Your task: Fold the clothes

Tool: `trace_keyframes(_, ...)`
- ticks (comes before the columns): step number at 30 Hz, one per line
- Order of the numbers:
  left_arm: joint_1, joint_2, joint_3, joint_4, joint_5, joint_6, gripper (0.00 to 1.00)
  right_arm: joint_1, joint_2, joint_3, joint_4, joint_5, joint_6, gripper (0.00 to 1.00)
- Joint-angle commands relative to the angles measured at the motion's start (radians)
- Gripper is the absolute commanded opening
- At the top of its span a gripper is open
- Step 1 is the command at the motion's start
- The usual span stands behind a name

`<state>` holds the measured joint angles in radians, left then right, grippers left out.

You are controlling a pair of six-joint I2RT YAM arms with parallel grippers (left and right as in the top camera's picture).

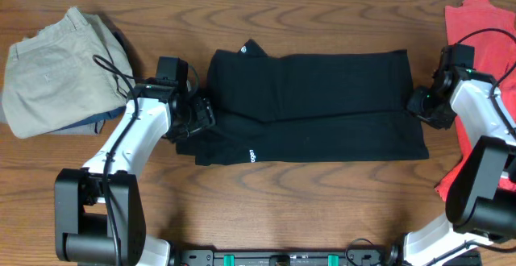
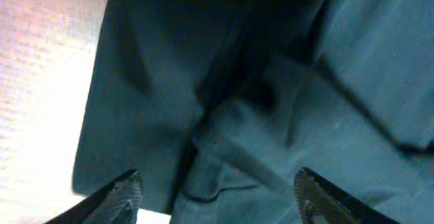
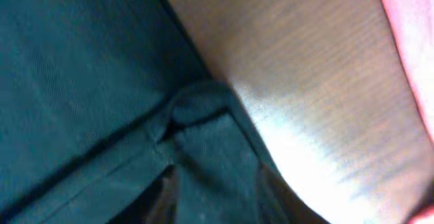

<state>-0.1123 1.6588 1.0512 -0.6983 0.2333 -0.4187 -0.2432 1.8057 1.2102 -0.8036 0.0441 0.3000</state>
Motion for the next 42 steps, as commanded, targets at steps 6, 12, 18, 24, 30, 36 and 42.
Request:
trace_keyframes(6,0.004,-0.025,-0.022,-0.064,-0.010,0.043,0.69,0.018,-0.047,-0.030,-0.105,-0.004,-0.059,0.24)
trace_keyframes(12,0.004,-0.025,-0.113,0.048,-0.010,0.043,0.69,0.031,-0.047,-0.166,0.018,-0.008,-0.070,0.24)
trace_keyframes(18,0.004,-0.024,-0.188,0.105,-0.011,0.040,0.58,0.031,-0.047,-0.288,0.108,0.007,-0.069,0.23)
trace_keyframes(24,0.005,-0.024,-0.237,0.035,-0.014,0.040,0.41,0.028,-0.047,-0.330,0.031,0.120,0.014,0.14)
trace_keyframes(30,0.005,-0.037,-0.237,-0.071,-0.022,0.039,0.39,0.026,-0.048,-0.330,-0.029,0.189,0.044,0.12)
trace_keyframes(36,0.005,-0.138,-0.124,-0.137,-0.062,0.036,0.40,0.026,-0.092,-0.296,-0.040,0.188,0.043,0.16)
trace_keyframes(42,0.004,-0.162,0.116,-0.096,-0.065,0.105,0.63,0.027,-0.226,-0.167,-0.072,0.084,-0.003,0.40)
